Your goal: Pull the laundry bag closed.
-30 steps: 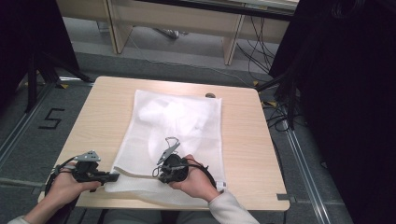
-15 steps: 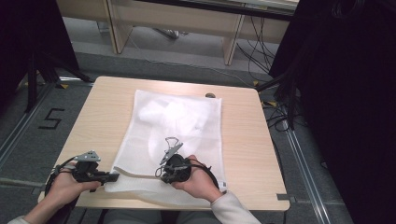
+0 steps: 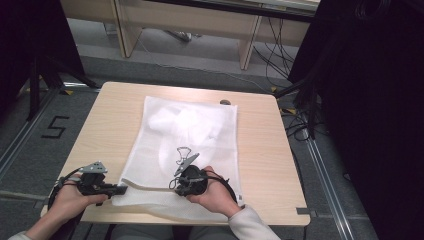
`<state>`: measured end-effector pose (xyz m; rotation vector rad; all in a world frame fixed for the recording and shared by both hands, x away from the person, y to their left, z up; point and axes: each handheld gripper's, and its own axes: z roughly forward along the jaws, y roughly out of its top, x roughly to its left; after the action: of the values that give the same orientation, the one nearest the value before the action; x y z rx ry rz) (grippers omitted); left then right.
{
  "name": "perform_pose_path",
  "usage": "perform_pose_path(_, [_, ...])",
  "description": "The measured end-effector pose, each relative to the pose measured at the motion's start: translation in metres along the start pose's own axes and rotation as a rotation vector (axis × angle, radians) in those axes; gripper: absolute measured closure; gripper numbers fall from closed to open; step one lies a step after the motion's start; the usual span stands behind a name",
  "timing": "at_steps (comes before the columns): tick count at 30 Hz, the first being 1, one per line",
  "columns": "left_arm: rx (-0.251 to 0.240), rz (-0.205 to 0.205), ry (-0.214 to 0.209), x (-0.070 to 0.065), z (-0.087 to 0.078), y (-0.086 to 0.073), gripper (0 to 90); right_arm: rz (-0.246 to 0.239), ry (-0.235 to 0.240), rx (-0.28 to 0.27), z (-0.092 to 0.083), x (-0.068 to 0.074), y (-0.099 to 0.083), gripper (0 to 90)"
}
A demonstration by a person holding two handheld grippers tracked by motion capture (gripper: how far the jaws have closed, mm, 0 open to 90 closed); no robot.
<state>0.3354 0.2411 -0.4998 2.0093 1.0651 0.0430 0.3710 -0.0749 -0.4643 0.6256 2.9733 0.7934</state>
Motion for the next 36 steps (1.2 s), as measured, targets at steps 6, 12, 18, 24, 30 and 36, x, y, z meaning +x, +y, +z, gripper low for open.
perform_pose_path(6, [-0.002, -0.001, 0.003, 0.000, 0.000, 0.000, 85.5, -0.002, -0.006, -0.004, -0.002, 0.000, -0.001, 82.3])
perform_pose_path(12, [0.020, 0.005, -0.002, 0.001, -0.001, 0.001, 85.4, 0.008, -0.005, -0.001, -0.003, -0.002, -0.005, 82.3])
perform_pose_path(18, [0.018, 0.005, -0.001, 0.001, -0.002, 0.000, 85.4, 0.014, -0.006, -0.002, -0.005, -0.003, -0.006, 82.3])
perform_pose_path(24, [0.019, 0.004, -0.003, 0.001, -0.001, 0.000, 85.4, 0.019, -0.007, -0.001, -0.006, -0.003, -0.008, 82.3])
perform_pose_path(30, [0.011, 0.003, 0.002, 0.001, -0.001, 0.000, 85.4, 0.018, -0.006, 0.002, -0.007, -0.003, -0.009, 82.3])
perform_pose_path(36, [0.023, 0.010, -0.003, 0.001, -0.001, 0.000, 85.4, 0.021, -0.010, -0.002, -0.008, -0.005, -0.012, 82.3])
